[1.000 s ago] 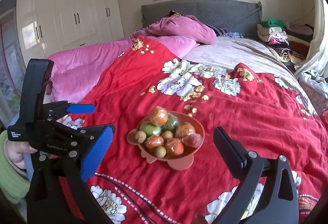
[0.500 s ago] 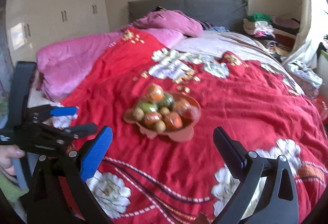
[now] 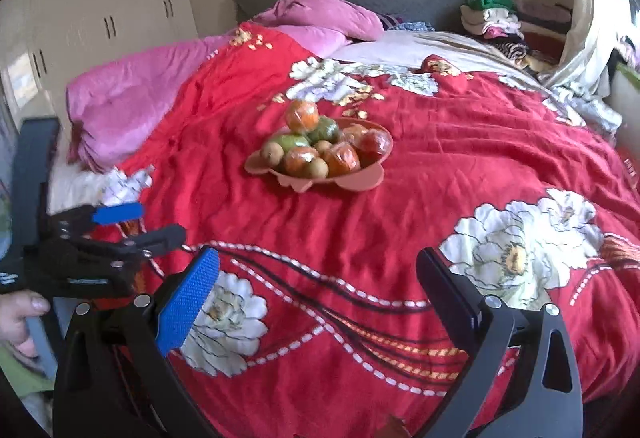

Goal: Organize fruits

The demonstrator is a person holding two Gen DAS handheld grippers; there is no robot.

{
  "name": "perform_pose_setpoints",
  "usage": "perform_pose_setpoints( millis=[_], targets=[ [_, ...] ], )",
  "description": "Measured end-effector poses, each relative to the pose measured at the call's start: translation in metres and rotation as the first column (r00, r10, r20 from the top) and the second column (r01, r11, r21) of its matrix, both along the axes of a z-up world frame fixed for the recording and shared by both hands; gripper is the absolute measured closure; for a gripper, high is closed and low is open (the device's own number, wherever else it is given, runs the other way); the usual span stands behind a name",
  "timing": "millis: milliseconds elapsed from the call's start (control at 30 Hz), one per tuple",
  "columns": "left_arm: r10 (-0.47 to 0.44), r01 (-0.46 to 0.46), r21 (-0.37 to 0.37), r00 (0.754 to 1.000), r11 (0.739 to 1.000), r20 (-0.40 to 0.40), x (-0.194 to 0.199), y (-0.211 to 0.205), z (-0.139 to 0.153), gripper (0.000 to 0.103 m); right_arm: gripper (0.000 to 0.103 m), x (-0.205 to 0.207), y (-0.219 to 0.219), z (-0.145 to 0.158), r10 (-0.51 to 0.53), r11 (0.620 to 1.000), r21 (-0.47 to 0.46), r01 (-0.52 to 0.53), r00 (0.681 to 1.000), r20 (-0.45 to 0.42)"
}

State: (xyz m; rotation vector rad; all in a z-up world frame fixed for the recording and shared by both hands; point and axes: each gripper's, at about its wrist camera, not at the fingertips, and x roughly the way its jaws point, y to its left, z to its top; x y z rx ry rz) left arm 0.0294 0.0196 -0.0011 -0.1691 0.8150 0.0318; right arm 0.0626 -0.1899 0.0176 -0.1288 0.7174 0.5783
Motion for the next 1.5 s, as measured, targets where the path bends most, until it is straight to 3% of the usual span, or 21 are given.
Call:
perform_pose_setpoints(
  millis=[1500],
  targets=[
    [0.033,-0.032,0.071,0.999,0.997,-0.025,-0.0098,-0.0051,0.0030,0.010,0.005,-0.0012,-0.0018,-0.0096,-0.033,0.999,0.000,0.033,0.999,-0.032]
  ],
)
